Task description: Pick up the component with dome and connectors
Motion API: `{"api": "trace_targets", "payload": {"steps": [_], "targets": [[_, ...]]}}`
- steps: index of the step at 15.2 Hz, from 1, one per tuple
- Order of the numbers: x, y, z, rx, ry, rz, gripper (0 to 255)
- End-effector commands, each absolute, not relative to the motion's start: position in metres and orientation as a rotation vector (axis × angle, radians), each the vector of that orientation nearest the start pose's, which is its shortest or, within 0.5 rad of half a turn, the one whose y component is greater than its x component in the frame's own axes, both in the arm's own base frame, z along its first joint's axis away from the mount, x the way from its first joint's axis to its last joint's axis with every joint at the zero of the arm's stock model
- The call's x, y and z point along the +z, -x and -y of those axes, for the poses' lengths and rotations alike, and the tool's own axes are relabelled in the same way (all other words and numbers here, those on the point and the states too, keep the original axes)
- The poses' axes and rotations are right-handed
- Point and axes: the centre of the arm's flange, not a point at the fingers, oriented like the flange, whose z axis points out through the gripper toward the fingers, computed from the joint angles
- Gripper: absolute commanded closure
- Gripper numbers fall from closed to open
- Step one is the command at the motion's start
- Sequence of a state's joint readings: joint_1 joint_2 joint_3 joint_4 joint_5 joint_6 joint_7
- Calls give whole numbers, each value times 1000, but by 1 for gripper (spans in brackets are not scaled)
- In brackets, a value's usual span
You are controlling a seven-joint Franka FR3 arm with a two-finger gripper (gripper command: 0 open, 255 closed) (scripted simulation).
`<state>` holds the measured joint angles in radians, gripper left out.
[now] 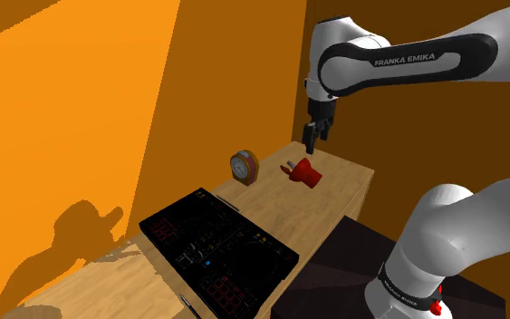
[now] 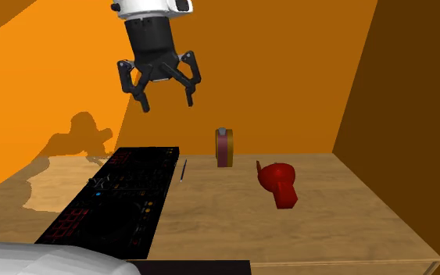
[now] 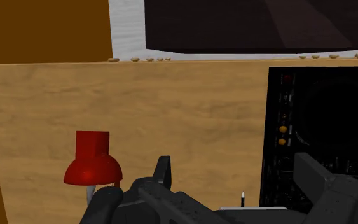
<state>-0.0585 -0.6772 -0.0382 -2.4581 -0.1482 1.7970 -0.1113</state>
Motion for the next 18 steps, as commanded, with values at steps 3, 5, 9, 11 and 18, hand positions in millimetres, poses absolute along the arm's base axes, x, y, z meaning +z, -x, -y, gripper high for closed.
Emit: {"api": "trace_targets", "payload": {"steps": [3, 5, 9, 11, 18], "targets": [[497, -367, 83, -36, 3250, 90, 0], [482, -378, 102, -49, 3244, 90, 0], [450, -399, 138, -75, 3232, 89, 0], [434, -410, 156, -88, 3225, 88, 0], [378, -449, 219, -132, 3203, 87, 0]]}}
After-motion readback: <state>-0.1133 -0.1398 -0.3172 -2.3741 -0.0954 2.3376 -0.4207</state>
